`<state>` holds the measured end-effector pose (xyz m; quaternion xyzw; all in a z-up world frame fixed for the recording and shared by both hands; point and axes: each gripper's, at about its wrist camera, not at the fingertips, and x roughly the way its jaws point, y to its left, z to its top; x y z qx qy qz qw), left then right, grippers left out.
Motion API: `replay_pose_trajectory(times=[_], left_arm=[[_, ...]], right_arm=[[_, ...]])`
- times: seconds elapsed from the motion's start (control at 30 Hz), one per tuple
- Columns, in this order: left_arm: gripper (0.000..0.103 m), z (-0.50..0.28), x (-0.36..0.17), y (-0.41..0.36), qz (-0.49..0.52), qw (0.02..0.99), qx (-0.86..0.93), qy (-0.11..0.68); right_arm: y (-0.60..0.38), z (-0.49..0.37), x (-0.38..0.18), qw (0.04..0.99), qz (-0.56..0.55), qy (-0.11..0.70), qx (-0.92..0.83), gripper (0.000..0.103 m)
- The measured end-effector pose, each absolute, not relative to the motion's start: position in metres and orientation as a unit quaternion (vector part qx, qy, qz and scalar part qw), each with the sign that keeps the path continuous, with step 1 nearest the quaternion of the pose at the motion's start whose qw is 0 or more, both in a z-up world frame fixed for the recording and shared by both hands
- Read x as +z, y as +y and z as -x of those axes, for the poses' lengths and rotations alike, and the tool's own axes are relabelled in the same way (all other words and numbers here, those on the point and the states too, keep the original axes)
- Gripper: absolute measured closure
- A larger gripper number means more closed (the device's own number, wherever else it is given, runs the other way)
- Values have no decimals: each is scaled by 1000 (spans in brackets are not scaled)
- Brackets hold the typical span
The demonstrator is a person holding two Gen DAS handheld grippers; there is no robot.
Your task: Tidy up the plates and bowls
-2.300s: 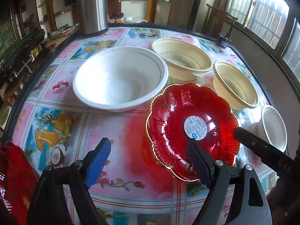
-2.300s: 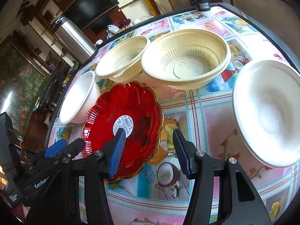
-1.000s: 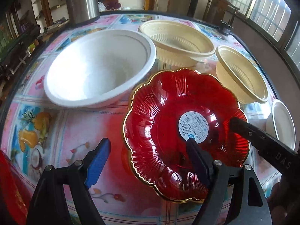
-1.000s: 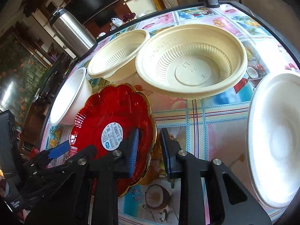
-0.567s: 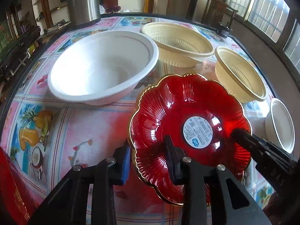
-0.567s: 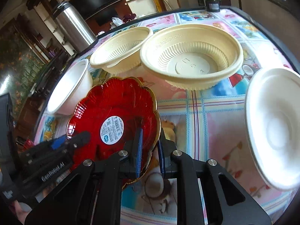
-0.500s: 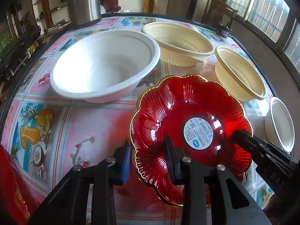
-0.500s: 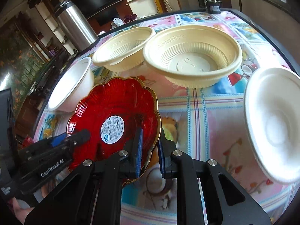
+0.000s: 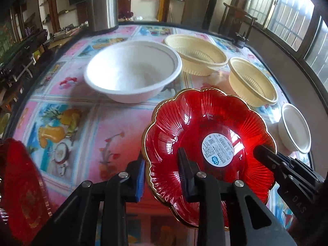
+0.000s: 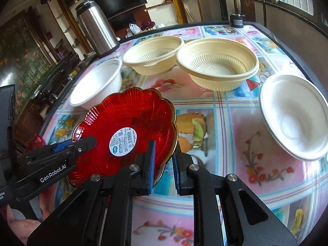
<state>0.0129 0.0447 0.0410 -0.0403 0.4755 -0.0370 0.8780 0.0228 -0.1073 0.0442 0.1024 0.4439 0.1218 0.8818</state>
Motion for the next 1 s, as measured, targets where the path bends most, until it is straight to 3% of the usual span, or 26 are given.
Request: replay_pose_trajectory(times=[0.63,1.0], left_arm=[[75,52,95,148,47,910,37,409],[75,83,86,224,66,905,94,411]], right_arm=[[2,16,97,890,-56,402,209,87],[85,32,93,870,-21,414,267,87]])
